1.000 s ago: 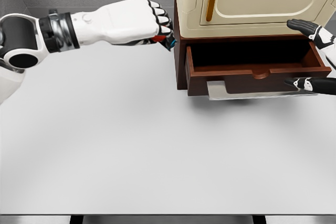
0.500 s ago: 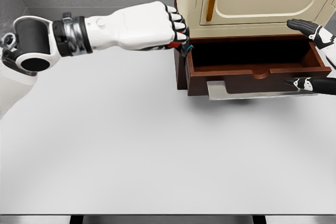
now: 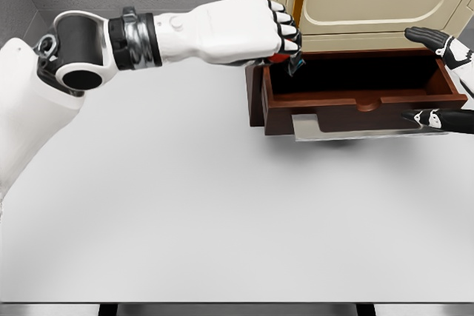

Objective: Put the switch into the drawer with left arm, and close the drawer with right arm

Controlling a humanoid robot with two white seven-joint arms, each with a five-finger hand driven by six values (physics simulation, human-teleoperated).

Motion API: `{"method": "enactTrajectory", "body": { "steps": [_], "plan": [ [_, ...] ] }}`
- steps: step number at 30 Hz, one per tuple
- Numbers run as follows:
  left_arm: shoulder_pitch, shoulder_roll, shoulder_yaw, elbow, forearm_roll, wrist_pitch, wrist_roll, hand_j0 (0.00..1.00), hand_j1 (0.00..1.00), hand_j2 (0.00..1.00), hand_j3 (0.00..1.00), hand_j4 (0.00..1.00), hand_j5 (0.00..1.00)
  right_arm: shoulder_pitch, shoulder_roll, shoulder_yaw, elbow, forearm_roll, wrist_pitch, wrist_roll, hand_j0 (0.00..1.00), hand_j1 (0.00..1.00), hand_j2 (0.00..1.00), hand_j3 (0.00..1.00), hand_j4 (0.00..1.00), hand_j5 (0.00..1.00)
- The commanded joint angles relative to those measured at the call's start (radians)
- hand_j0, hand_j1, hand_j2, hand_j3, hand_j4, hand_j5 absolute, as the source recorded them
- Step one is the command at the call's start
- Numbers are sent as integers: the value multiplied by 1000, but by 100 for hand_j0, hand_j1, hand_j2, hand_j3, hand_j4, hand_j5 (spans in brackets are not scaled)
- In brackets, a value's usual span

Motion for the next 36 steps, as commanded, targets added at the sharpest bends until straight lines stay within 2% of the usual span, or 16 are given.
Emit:
{"method": "enactTrajectory", "body": {
  "steps": [1, 9, 16, 22, 23, 25, 31, 36],
  "plan": [
    [0, -36, -1, 22, 3, 2, -11, 46, 46, 46, 46, 46, 46, 0, -1, 0, 0, -6, 0, -1, 100, 100, 100, 100, 100, 100],
    [-35, -105, -15, 91, -8, 2, -46, 46, 46, 46, 46, 46, 46, 2, 0, 0, 0, -6, 0, -1, 100, 100, 100, 100, 100, 100],
    [-43, -107, -15, 107, -22, 2, -46, 46, 46, 46, 46, 46, 46, 2, -1, 0, 0, -4, 0, -1, 100, 100, 100, 100, 100, 100],
    [-69, -211, -15, 183, -66, 2, -46, 47, 47, 47, 47, 47, 47, 2, 0, 0, 1, -4, 0, -1, 100, 100, 100, 100, 100, 100],
    [-75, -231, -15, 199, -73, 2, -46, 49, 49, 49, 49, 49, 49, 2, 0, 0, 1, -4, 0, -1, 100, 100, 100, 100, 100, 100],
    [-80, -231, -10, 208, -68, 2, -45, 100, 100, 100, 100, 100, 100, 2, 0, 0, 1, -4, 0, -1, 100, 100, 100, 100, 100, 100],
    [-75, -213, -10, 245, -70, 2, -45, 100, 100, 100, 100, 100, 100, 2, 0, 0, 1, -4, 0, -1, 100, 100, 100, 100, 100, 100],
    [-77, -191, -7, 245, -63, 2, -45, 100, 100, 100, 100, 100, 100, 2, 0, 0, 1, -6, 0, -1, 100, 100, 100, 100, 100, 100]
  ]
}}
